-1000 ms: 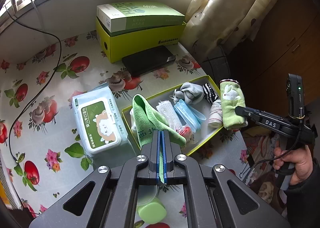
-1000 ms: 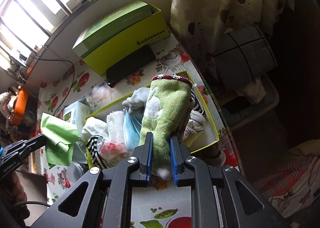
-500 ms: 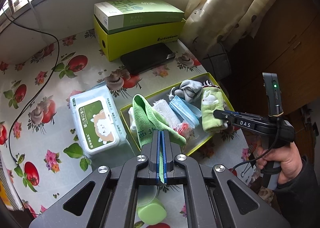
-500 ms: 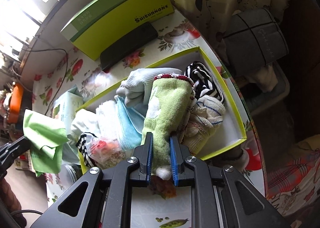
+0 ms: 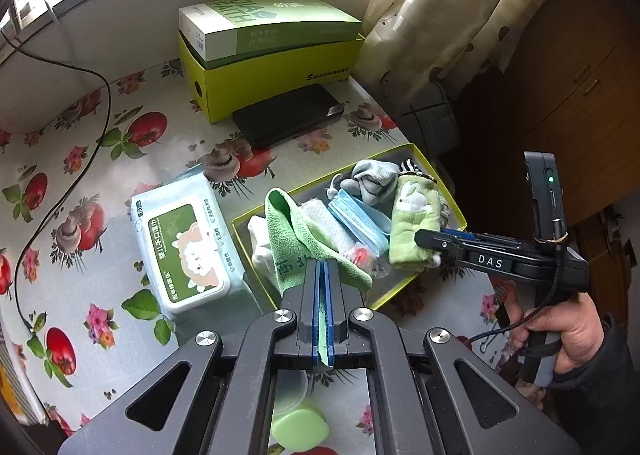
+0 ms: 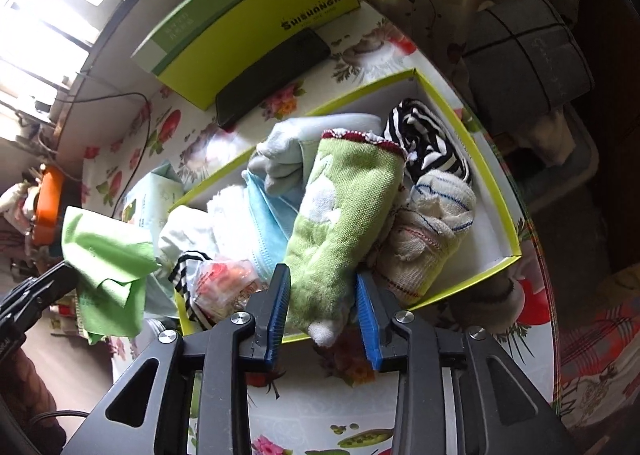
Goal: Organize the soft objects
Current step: 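Open the right tool over the box lid while the left tool releases the cloth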
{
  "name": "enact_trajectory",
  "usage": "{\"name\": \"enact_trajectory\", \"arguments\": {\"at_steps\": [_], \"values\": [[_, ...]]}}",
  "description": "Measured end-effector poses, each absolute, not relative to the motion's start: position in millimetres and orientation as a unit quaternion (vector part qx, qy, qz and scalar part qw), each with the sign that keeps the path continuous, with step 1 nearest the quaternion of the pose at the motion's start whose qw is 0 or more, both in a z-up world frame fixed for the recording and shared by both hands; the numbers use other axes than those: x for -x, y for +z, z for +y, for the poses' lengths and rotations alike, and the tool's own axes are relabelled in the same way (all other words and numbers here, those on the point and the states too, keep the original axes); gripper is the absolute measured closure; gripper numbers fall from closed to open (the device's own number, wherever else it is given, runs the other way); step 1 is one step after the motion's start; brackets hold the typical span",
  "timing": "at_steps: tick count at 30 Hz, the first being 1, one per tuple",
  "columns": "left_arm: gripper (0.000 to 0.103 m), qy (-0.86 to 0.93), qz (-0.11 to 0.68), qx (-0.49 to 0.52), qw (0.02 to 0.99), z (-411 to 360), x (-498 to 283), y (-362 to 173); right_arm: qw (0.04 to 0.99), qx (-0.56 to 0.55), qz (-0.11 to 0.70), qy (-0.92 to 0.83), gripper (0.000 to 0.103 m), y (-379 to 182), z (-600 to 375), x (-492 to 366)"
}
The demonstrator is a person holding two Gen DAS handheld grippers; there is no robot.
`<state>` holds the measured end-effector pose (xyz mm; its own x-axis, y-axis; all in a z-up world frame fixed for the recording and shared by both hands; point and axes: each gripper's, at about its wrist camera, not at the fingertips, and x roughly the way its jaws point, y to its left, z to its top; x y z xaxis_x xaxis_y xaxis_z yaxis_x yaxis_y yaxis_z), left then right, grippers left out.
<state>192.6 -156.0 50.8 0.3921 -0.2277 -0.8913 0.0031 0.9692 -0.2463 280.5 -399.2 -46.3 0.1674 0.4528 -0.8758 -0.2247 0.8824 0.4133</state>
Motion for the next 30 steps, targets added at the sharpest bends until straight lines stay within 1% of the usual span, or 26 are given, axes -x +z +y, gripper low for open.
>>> {"name": "enact_trajectory", "arguments": {"at_steps": [1, 2, 3, 7, 11, 12, 13, 20, 30], "values": [[0.101, -0.07, 0.547, 0.102, 0.828, -156, -193, 51, 0.76, -0.094, 0.603, 0.222, 0.075, -47, -399, -281], [0.101, -0.071, 0.548, 0.102, 0.828, -157, -193, 50, 0.761, -0.095, 0.603, 0.221, 0.086, -48, -397, -281], [0.101, -0.072, 0.548, 0.101, 0.827, -158, -193, 50, 0.76, -0.1, 0.603, 0.22, 0.087, -50, -397, -280], [0.101, -0.075, 0.548, 0.098, 0.827, -159, -193, 50, 0.749, -0.143, 0.606, 0.227, 0.087, -57, -398, -280], [0.101, -0.075, 0.548, 0.099, 0.827, -160, -194, 51, 0.736, -0.123, 0.632, 0.209, 0.082, -67, -399, -279], [0.101, -0.076, 0.548, 0.099, 0.827, -160, -194, 51, 0.738, -0.12, 0.63, 0.207, 0.079, -65, -400, -278], [0.101, -0.076, 0.548, 0.099, 0.827, -160, -194, 51, 0.742, -0.116, 0.627, 0.206, 0.078, -61, -402, -278], [0.101, -0.079, 0.546, 0.099, 0.828, -162, -198, 53, 0.776, -0.094, 0.584, 0.218, 0.078, -28, -407, -270], [0.101, -0.099, 0.542, 0.094, 0.829, -170, -205, 59, 0.749, -0.054, 0.619, 0.231, 0.078, -63, -386, -274]]}}
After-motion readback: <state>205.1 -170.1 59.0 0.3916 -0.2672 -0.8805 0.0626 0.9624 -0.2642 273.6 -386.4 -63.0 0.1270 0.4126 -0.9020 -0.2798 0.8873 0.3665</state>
